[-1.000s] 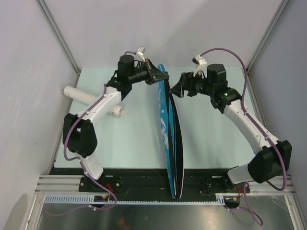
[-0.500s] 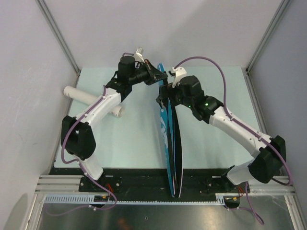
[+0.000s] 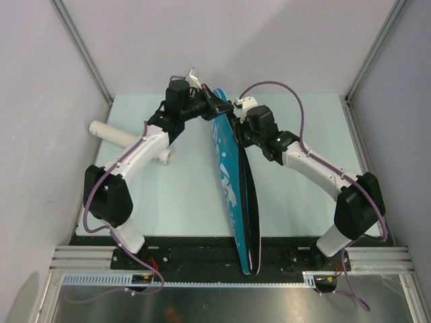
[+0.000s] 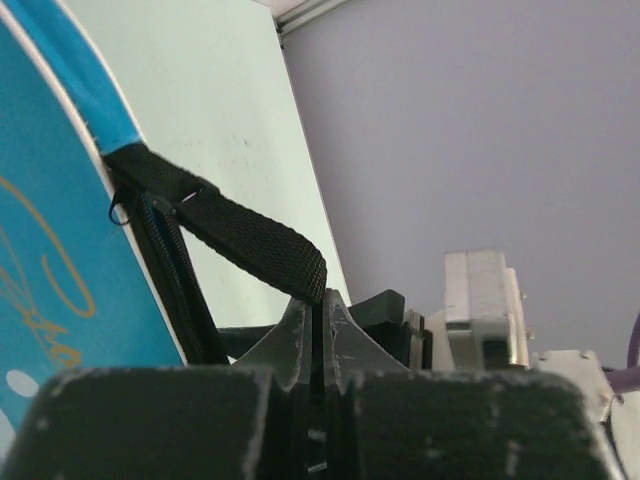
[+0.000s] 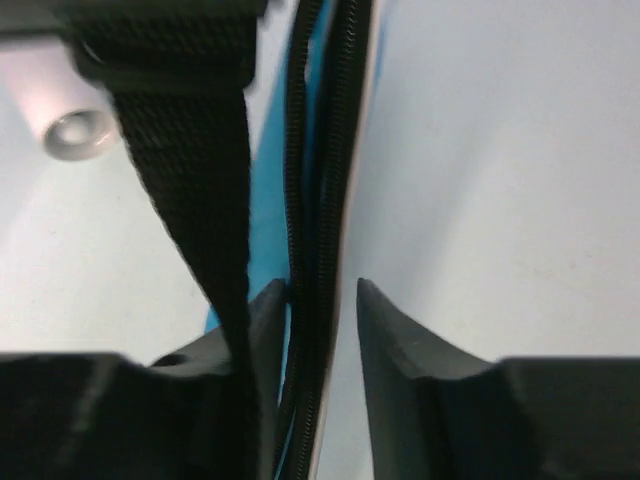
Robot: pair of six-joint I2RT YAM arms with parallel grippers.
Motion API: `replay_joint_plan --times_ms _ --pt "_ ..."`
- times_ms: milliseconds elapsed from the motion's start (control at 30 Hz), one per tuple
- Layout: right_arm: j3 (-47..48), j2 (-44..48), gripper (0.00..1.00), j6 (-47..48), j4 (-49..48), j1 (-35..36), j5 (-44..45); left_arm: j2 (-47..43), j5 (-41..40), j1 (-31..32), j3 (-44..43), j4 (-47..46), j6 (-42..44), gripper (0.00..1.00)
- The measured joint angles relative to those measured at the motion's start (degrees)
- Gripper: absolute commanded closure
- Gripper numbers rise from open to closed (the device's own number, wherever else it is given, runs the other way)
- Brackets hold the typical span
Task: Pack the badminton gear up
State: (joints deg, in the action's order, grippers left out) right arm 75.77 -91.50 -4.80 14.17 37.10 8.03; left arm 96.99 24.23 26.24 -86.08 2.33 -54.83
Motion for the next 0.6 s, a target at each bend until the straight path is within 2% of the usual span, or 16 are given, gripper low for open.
replay_joint_plan --times_ms 33,67,100,133,200,267,333,433,600 --pt "0.0 0.0 0.78 0.2 -0.5 -1.0 -3.3 0.0 -0.1 0.0 0.0 0.1 0.4 0.91" --pt "0.0 0.0 0.93 0.3 -1.5 -1.9 -7.1 -0.1 -0.2 0.1 0.0 0.3 0.9 0.83" --pt "0.0 -0.1 0.98 0.1 -2.4 -3.0 -11.1 -0.1 -0.3 0.1 0.0 0.4 1.6 0.73" --pt "0.0 -0.3 1.0 -0.4 -3.1 -4.3 -14.9 -0.1 -0.2 0.1 0.0 0.6 2.8 0.54" --pt "0.0 -1.1 1.0 -1.3 -4.7 -7.2 -23.7 -0.1 0.3 -0.1 -0.4 1.1 5.6 0.36" --pt "-0.2 -2.3 1.0 -2.3 -5.7 -10.0 -30.8 -0.1 2.1 -0.7 -1.1 1.2 8.6 0.24" --pt "-0.9 -3.6 1.0 -4.0 -7.8 -12.7 -38.1 -0.3 5.0 -1.9 -1.6 1.2 11.7 0.2" --pt "-1.7 -5.1 1.0 -6.4 -10.9 -15.5 -46.8 -0.9 9.2 -5.4 -1.6 1.4 15.4 0.19" --pt "-1.9 -7.5 1.0 -10.0 -15.4 -16.3 -59.0 -2.6 8.0 -11.2 -1.6 2.2 17.3 0.2"
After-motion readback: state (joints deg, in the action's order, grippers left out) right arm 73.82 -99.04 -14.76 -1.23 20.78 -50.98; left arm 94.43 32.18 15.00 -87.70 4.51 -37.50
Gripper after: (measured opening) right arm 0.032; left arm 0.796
